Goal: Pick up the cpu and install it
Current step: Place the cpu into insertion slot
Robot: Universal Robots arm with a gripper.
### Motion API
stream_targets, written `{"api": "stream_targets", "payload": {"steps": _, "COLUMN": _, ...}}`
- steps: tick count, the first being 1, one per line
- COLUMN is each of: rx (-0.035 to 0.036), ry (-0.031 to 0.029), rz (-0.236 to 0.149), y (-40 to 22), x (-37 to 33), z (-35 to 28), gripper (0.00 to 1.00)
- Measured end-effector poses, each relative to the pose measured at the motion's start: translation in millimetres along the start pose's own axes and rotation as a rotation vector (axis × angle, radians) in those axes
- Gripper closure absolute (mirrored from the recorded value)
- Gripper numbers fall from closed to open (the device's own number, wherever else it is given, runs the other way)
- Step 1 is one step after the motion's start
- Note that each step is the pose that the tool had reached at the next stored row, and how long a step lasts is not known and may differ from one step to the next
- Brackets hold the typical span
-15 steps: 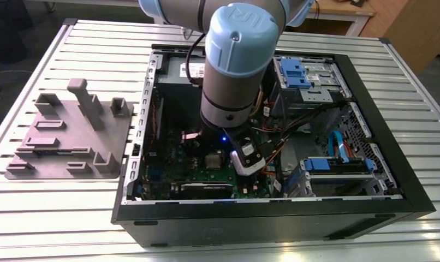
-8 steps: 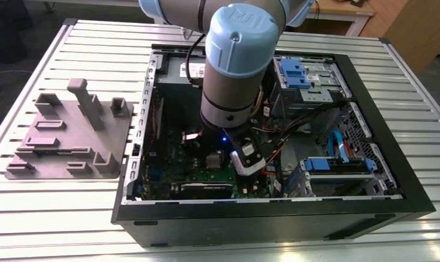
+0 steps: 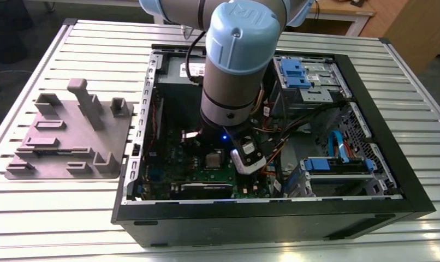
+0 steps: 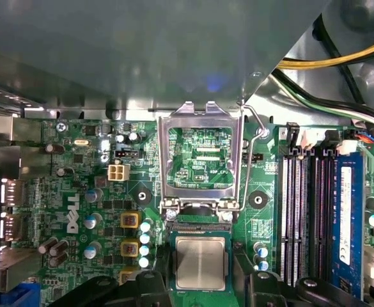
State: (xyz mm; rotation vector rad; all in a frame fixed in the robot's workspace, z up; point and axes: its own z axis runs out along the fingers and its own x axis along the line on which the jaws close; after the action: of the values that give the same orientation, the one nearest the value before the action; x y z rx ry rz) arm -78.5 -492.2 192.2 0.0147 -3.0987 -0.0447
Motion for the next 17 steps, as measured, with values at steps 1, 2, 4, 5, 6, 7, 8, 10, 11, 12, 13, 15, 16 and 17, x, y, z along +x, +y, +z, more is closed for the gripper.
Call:
{"api": "stream_targets", "payload": {"steps": 1, "rx": -0.0001, "ry": 0.0000, "rz": 0.000, "y": 0.0, "x": 0.0, "z": 0.3, "gripper": 0.53}}
{"api": "stream_targets", "payload": {"steps": 2, "rx": 0.0000, "ry": 0.0000, "rz": 0.000, "y": -0.1, "x": 0.0, "z": 0.7, "gripper": 0.53}}
{"api": "stream_targets", "payload": {"steps": 4, "rx": 0.0003, "ry": -0.0010, "rz": 0.000, "y": -0.1, "x": 0.3, "z": 1.4, "gripper": 0.53}}
{"api": "stream_targets", "payload": {"steps": 5, "rx": 0.0002, "ry": -0.0015, "rz": 0.001, "y": -0.1, "x": 0.8, "z": 1.7, "gripper": 0.53}}
{"api": "stream_targets", "payload": {"steps": 6, "rx": 0.0002, "ry": -0.0016, "rz": 0.002, "y": -0.1, "x": 1.2, "z": 1.8, "gripper": 0.53}}
{"api": "stream_targets", "payload": {"steps": 7, "rx": 0.0002, "ry": -0.0016, "rz": 0.002, "y": -0.1, "x": 1.6, "z": 2.0, "gripper": 0.53}}
{"api": "stream_targets", "payload": {"steps": 8, "rx": 0.0001, "ry": -0.0017, "rz": 0.003, "y": -0.1, "x": 2.0, "z": 2.3, "gripper": 0.53}}
{"api": "stream_targets", "payload": {"steps": 10, "rx": -0.0001, "ry": -0.0017, "rz": 0.006, "y": -0.2, "x": 2.1, "z": 3.1, "gripper": 0.53}}
{"api": "stream_targets", "payload": {"steps": 11, "rx": -0.0002, "ry": -0.0016, "rz": 0.008, "y": -0.2, "x": 2.1, "z": 3.5, "gripper": 0.53}}
{"api": "stream_targets", "payload": {"steps": 12, "rx": -0.0004, "ry": -0.0017, "rz": 0.012, "y": -0.2, "x": 2.1, "z": 3.7, "gripper": 0.53}}
{"api": "stream_targets", "payload": {"steps": 13, "rx": -0.0006, "ry": -0.0018, "rz": 0.018, "y": -0.2, "x": 2.1, "z": 3.8, "gripper": 0.53}}
{"api": "stream_targets", "payload": {"steps": 15, "rx": -0.0014, "ry": -0.0023, "rz": 0.027, "y": -0.2, "x": 2.0, "z": 4.2, "gripper": 0.53}}
{"api": "stream_targets", "payload": {"steps": 16, "rx": -0.0014, "ry": -0.0024, "rz": 0.029, "y": -0.2, "x": 2.0, "z": 4.4, "gripper": 0.53}}
{"api": "stream_targets", "payload": {"steps": 17, "rx": -0.0014, "ry": -0.0024, "rz": 0.030, "y": -0.2, "x": 2.0, "z": 4.5, "gripper": 0.53}}
